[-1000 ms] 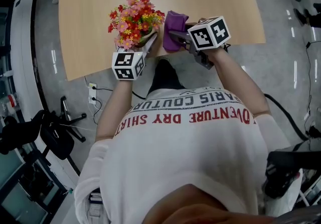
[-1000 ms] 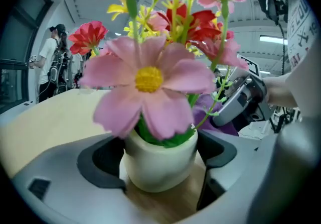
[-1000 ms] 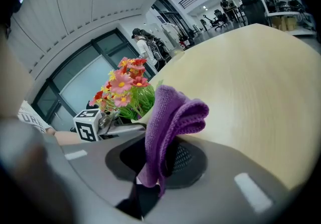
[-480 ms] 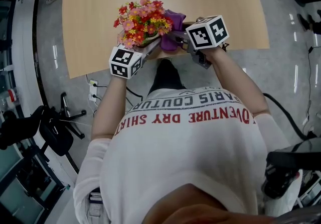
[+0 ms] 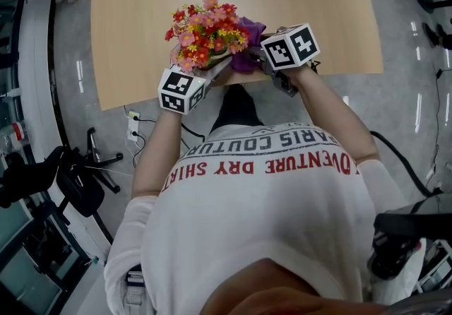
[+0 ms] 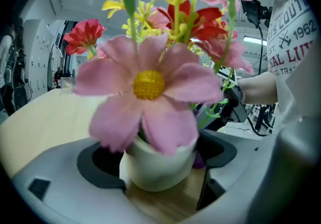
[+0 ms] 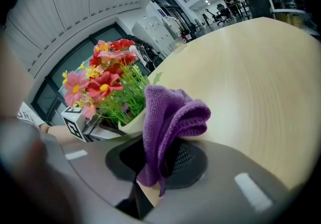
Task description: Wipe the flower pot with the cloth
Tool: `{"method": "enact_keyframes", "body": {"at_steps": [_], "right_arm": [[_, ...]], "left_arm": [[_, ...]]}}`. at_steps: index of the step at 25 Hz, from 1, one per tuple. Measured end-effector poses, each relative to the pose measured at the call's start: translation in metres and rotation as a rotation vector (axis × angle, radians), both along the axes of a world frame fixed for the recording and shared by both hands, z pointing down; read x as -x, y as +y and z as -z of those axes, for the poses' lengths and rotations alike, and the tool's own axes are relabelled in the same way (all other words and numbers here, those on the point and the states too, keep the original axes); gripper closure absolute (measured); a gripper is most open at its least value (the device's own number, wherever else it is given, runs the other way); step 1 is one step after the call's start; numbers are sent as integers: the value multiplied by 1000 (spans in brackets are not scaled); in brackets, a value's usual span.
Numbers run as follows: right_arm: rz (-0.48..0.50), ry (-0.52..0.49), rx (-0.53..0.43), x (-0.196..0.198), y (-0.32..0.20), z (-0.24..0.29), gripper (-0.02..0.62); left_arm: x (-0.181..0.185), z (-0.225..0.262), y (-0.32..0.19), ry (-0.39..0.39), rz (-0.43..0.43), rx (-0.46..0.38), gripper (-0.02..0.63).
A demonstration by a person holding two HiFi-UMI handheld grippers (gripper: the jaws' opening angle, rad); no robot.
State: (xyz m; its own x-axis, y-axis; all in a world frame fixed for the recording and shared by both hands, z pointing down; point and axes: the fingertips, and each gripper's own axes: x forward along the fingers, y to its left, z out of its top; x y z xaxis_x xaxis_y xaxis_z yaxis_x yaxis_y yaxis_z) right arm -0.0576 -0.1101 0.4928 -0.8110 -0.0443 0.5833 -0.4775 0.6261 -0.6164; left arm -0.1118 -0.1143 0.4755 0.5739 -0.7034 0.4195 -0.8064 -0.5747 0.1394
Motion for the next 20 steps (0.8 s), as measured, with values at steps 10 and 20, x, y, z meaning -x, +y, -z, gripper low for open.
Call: {"method": "enact_keyframes", "body": {"at_steps": [10, 20], "right_arm": [[34, 123, -14, -2, -8, -23, 532], [-37, 63, -24, -14, -8, -13, 531]], "left_arm": [[1, -3, -1, 0, 2, -2, 141], [4, -8, 3, -38, 174, -53, 137]]}}
